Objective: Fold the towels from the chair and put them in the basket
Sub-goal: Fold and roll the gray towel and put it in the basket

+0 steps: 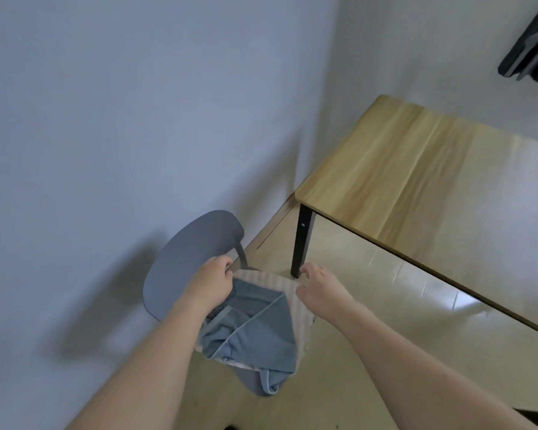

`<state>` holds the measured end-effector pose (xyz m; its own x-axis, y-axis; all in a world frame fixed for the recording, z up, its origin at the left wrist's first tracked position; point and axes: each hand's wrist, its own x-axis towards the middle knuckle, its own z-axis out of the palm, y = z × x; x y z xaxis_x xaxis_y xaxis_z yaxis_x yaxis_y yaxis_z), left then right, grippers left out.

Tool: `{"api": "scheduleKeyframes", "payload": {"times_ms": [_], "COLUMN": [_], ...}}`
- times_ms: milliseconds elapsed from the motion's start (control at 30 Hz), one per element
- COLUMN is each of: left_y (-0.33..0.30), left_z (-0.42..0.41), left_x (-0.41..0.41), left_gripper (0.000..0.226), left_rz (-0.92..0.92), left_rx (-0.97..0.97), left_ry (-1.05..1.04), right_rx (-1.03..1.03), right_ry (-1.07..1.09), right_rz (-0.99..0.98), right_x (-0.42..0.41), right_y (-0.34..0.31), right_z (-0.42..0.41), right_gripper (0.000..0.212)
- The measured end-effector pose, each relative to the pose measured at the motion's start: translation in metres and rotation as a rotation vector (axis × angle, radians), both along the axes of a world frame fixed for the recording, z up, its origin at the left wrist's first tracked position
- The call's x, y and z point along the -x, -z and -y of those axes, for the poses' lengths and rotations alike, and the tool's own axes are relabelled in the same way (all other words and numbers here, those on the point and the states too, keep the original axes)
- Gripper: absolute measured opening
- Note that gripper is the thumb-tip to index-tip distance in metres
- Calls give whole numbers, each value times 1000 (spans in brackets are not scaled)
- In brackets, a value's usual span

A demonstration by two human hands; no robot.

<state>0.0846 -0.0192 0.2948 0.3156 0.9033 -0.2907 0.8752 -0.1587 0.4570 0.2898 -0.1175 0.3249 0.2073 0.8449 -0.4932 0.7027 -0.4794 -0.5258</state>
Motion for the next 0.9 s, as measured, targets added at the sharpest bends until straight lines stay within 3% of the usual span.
{"api": "scheduleKeyframes", "payload": {"times_ms": [333,500,667,767,900], "left_y": [271,382,439,458,464], "left_z": [-88,-113,-126,-126,-130], "left_x": [14,31,38,42,48], "left_gripper": [31,45,40,35,53], "left_rz": [-62,-42,-147,-118,22], "left_rx": [78,58,-6,-104,-14], "left_ry": [19,-266,-330,-355,-499], "right_rx": [78,-70,-156,-220,-279], "right_ry": [-38,-87,-172,-180,-158], "right_rz": [37,80,229,320,450], "right_x": [27,45,54,57,65], "right_y": [261,374,429,447,456], "right_z": [-102,-139,-153,-151,-146], "right_gripper": [49,47,35,32,29]}}
